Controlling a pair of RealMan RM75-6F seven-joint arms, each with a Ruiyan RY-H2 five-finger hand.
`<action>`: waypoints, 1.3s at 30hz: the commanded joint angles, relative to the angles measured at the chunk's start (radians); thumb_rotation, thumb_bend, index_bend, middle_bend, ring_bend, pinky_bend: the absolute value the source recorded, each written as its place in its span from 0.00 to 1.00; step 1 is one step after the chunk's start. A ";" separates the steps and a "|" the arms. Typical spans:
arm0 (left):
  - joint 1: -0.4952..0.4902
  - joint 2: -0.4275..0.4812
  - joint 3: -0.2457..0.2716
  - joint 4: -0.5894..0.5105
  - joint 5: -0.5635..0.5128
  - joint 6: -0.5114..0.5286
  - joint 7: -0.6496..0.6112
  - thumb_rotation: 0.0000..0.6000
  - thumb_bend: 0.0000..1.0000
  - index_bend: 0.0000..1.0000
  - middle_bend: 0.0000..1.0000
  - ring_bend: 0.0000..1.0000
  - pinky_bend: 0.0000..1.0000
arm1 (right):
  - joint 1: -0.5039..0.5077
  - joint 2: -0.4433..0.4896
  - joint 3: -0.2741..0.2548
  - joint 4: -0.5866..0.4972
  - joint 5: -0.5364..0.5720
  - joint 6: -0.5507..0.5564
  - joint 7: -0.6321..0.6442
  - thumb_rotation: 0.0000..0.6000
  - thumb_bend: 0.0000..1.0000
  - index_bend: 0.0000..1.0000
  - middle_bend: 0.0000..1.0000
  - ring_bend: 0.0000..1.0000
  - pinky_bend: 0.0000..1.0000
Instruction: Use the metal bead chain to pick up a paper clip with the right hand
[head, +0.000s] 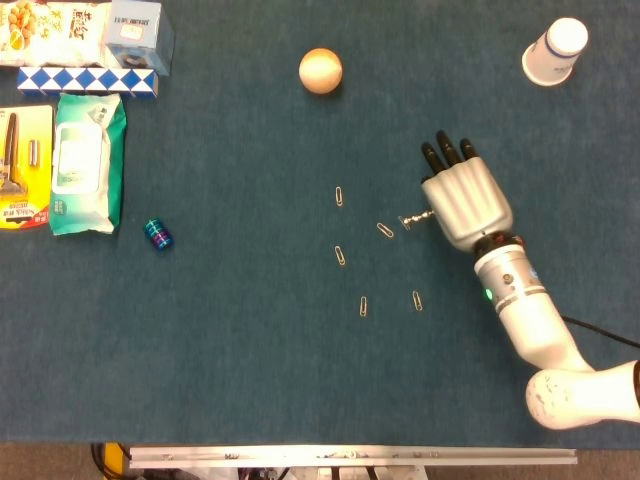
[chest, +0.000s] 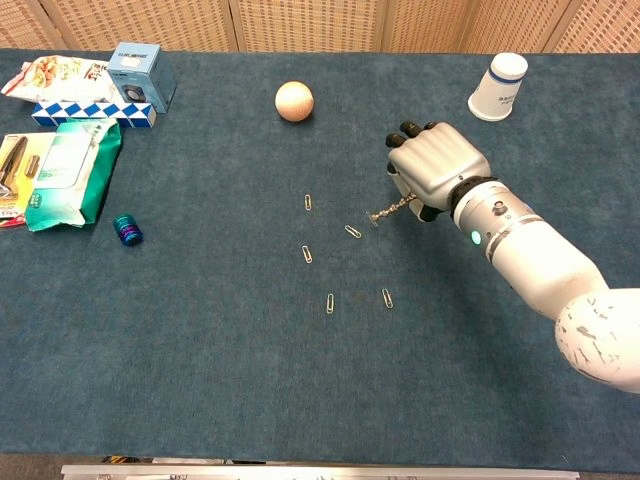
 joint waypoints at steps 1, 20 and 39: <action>0.004 0.002 -0.005 0.004 -0.014 0.002 -0.003 1.00 0.09 0.44 0.34 0.34 0.43 | 0.004 -0.003 -0.003 -0.001 0.001 -0.001 -0.002 1.00 0.39 0.58 0.15 0.03 0.19; 0.013 0.009 -0.020 0.010 -0.057 -0.019 -0.016 1.00 0.09 0.44 0.34 0.34 0.43 | 0.038 -0.039 -0.004 0.048 0.033 -0.031 0.012 1.00 0.39 0.58 0.15 0.03 0.18; 0.016 0.010 -0.023 0.013 -0.053 -0.025 -0.022 1.00 0.09 0.44 0.34 0.34 0.43 | 0.034 -0.018 -0.030 0.011 -0.007 0.002 0.039 1.00 0.39 0.58 0.15 0.03 0.19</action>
